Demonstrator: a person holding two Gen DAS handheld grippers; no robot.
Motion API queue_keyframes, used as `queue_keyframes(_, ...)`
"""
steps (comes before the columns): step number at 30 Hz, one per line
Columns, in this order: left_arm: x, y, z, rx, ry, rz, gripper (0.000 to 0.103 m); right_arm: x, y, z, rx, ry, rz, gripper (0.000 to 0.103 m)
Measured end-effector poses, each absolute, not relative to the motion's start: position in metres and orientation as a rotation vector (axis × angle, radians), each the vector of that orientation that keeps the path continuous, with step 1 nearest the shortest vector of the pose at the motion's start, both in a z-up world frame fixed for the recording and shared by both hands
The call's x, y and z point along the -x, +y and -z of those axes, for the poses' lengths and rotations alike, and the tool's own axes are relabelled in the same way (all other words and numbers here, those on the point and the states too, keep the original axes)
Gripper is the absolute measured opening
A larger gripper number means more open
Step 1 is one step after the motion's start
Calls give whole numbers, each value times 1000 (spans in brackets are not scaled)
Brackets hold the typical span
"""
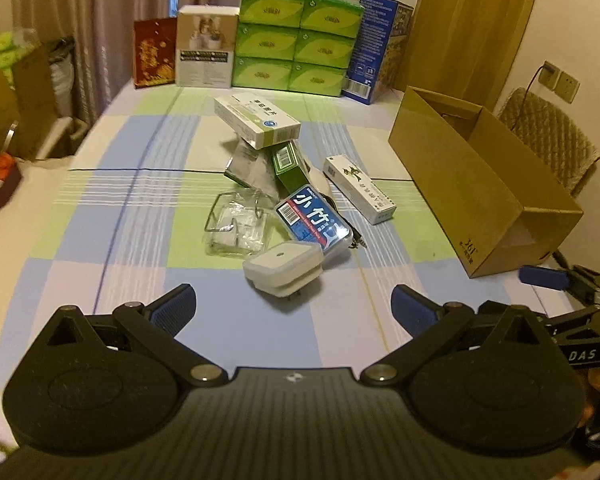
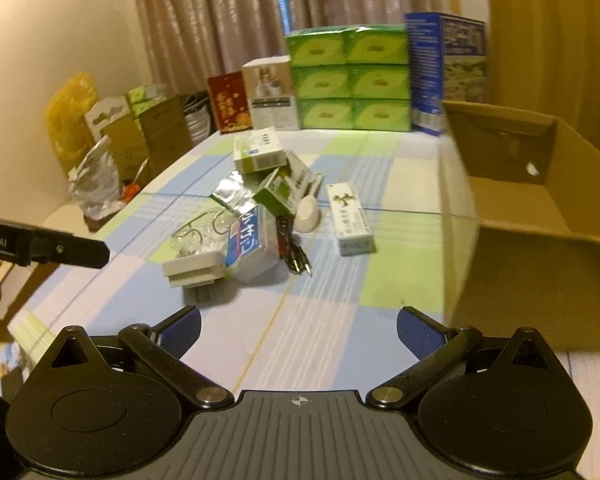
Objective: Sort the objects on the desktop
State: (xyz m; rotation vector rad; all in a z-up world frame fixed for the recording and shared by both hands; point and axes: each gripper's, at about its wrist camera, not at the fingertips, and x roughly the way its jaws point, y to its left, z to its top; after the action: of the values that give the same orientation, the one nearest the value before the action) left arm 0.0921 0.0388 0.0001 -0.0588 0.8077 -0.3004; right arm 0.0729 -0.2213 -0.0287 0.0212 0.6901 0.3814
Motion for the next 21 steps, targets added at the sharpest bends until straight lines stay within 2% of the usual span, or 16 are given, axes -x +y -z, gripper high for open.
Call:
queue_keyframes(12, -149, 50, 47, -4, 831, 529, 101, -140, -183, 68, 117, 736, -482, 101)
queue_keyframes(15, -165, 44, 54, -89, 839, 557, 91, -156, -181, 78, 152, 730, -491, 101)
queue_keyframes(21, -194, 43, 66, -130, 879, 647, 85, -175, -179, 90, 167, 761, -502, 93)
